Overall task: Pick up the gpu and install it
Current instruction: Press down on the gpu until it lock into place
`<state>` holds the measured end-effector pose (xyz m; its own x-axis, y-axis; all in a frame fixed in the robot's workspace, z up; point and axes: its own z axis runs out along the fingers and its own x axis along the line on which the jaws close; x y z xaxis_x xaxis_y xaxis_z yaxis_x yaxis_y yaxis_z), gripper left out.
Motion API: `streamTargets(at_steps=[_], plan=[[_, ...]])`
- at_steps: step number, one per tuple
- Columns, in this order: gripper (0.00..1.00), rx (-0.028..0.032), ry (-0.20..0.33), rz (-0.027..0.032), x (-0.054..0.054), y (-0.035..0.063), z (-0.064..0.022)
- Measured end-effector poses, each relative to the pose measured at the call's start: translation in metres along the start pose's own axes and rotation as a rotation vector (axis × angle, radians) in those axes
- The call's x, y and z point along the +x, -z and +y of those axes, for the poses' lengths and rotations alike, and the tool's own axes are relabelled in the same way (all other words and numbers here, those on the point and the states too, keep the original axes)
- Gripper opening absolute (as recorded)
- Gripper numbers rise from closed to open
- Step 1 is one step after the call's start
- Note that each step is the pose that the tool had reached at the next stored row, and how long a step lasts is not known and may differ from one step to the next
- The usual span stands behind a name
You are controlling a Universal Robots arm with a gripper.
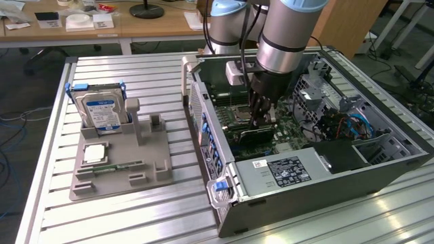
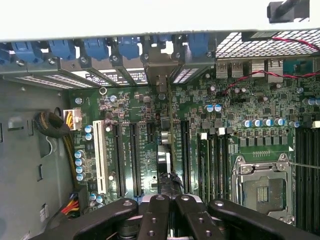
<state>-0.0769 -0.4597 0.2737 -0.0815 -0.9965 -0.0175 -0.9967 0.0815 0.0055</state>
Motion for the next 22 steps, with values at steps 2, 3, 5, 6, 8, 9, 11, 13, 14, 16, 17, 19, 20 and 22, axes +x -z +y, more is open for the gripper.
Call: streamTargets(at_steps=[2, 3, 5, 6, 8, 9, 11, 13, 14, 16, 17, 19, 20, 22], plan=[[0.11, -0.0001, 0.0, 0.0002, 0.0001, -0.0014, 0.0], [0.11, -0.0001, 0.0, 0.0003, 0.0001, -0.0017, 0.0], [0.11, -0.0002, 0.0, 0.0004, 0.0001, -0.0016, 0.0], [0.11, -0.0001, 0.0, 0.0004, 0.0001, -0.0017, 0.0], [0.11, 0.0, 0.0, 0.0, -0.0006, -0.0021, 0.0], [0.11, -0.0001, 0.0, 0.0002, -0.0012, -0.0021, 0.0001], [0.11, -0.0001, 0.0, 0.0002, -0.0035, -0.0023, 0.0002], [0.11, -0.0001, 0.0, 0.0003, -0.0047, -0.0025, 0.0002], [0.11, 0.0, 0.0, 0.0001, -0.0049, -0.0029, 0.0002], [0.11, -0.0001, 0.0, 0.0002, -0.0051, -0.0044, 0.0002], [0.11, -0.0001, 0.0, 0.0001, -0.0051, -0.0053, 0.0003], [0.11, -0.0002, 0.0, -0.0006, -0.0052, -0.0062, 0.0002], [0.11, -0.0001, 0.0, -0.0012, -0.0054, -0.0068, 0.0003], [0.11, -0.0002, 0.0, -0.0013, -0.0064, -0.0069, 0.0001]])
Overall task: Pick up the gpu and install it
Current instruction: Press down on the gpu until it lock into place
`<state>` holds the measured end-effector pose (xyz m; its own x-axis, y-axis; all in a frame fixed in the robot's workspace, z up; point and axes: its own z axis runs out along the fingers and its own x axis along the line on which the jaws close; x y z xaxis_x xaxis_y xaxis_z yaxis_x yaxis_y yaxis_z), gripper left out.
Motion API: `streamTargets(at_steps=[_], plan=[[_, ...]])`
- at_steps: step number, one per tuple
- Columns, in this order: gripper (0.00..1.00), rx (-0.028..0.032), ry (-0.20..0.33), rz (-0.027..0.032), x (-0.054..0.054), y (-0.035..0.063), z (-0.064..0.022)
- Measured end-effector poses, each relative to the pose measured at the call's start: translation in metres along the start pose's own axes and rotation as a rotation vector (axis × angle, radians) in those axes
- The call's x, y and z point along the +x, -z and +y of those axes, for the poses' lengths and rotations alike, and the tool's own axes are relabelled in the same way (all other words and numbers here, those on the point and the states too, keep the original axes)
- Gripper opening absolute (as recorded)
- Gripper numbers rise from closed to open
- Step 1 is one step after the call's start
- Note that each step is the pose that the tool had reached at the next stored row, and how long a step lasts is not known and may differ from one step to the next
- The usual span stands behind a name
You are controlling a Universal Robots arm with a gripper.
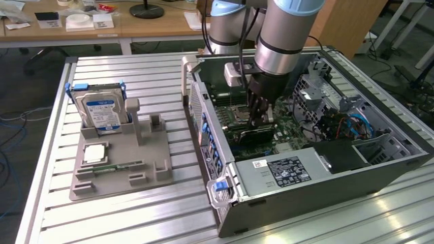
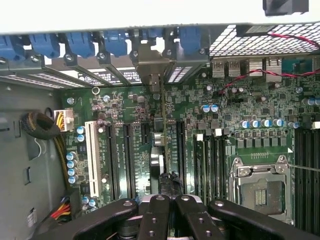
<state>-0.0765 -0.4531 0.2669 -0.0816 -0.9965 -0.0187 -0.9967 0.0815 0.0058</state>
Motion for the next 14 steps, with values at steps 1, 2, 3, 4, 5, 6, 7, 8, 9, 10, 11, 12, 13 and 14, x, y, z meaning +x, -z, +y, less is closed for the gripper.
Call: streamTargets(at_steps=[1, 2, 3, 4, 5, 6, 7, 8, 9, 10, 11, 12, 13, 14], plan=[[0.11, 0.0, 0.0, -0.0001, -0.0002, -0.0001, -0.0001], [0.11, 0.0, 0.0, 0.0, -0.0003, -0.0001, -0.0001], [0.11, 0.0, 0.0, 0.0, -0.0003, -0.0005, -0.0001], [0.11, 0.0, 0.0, -0.0001, -0.0004, -0.0013, -0.0001], [0.11, 0.0001, 0.0, -0.0001, -0.0003, -0.0021, -0.0001], [0.11, 0.0, 0.0, 0.0, -0.0003, -0.0029, -0.0001], [0.11, -0.0001, 0.0, 0.0002, -0.0003, -0.0035, -0.0001], [0.11, -0.0001, 0.0, 0.0003, -0.0003, -0.0034, -0.0001], [0.11, -0.0001, 0.0, 0.0003, -0.0003, -0.0035, -0.0001], [0.11, -0.0001, 0.0, 0.0002, -0.0003, -0.0035, -0.0001], [0.11, 0.0, 0.0, 0.0001, -0.0003, -0.0035, -0.0001], [0.11, 0.0001, 0.0, 0.0001, -0.0003, -0.004, -0.0002], [0.11, 0.0001, 0.0, 0.0002, -0.0003, -0.0049, -0.0002], [0.11, -0.0001, 0.0, 0.0005, -0.0002, -0.0055, -0.0002]])
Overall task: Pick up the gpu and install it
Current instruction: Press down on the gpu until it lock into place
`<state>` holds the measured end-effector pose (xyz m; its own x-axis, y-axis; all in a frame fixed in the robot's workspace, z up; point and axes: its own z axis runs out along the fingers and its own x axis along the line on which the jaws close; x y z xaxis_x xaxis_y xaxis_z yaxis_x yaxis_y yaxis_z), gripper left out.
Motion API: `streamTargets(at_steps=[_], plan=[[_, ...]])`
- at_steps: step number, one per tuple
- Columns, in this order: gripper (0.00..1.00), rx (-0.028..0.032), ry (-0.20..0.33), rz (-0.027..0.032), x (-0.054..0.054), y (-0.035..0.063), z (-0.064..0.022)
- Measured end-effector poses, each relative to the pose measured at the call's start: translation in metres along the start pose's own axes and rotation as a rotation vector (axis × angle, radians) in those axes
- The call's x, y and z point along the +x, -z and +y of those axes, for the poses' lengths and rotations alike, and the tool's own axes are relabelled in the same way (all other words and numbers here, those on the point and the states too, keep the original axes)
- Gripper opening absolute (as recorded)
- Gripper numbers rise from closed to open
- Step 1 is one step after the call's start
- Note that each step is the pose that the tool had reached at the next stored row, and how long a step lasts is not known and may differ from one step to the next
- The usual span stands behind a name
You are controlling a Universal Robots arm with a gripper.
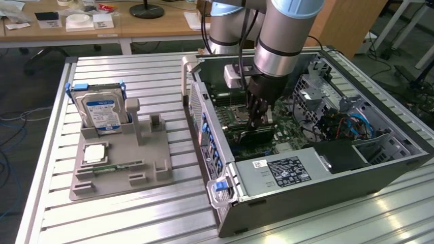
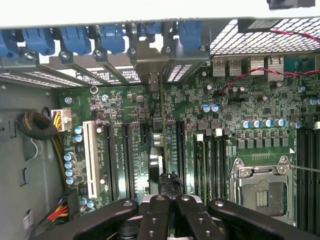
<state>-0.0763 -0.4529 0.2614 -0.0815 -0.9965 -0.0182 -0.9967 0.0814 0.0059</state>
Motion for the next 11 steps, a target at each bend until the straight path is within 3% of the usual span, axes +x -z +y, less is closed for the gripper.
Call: streamTargets(at_steps=[11], plan=[[0.11, 0.0, 0.0, -0.0004, 0.0, -0.0008, 0.0005]])
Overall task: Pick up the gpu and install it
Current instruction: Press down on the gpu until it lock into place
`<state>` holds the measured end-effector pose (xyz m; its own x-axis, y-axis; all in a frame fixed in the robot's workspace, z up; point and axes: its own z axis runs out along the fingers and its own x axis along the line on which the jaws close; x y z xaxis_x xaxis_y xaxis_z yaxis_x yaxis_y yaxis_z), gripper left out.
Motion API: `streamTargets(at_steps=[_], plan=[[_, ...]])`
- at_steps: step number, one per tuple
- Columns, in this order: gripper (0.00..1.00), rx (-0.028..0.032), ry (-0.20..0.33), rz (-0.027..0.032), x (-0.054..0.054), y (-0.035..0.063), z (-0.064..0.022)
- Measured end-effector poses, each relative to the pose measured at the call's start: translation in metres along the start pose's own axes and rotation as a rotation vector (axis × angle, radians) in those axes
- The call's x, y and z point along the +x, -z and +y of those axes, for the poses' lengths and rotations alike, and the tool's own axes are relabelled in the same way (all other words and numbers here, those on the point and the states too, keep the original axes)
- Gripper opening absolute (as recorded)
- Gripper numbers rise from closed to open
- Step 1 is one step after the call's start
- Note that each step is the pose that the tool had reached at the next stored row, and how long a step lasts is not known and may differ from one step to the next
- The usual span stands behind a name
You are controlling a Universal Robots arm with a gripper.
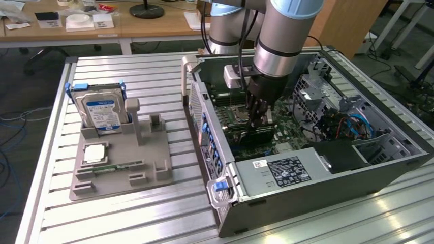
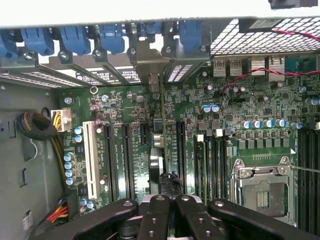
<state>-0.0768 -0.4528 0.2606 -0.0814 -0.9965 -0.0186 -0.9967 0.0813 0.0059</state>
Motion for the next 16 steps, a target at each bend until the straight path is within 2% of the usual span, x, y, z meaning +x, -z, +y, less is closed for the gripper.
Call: streamTargets(at_steps=[16], plan=[[0.11, 0.0001, 0.0, -0.0002, -0.0001, 0.0027, 0.0]])
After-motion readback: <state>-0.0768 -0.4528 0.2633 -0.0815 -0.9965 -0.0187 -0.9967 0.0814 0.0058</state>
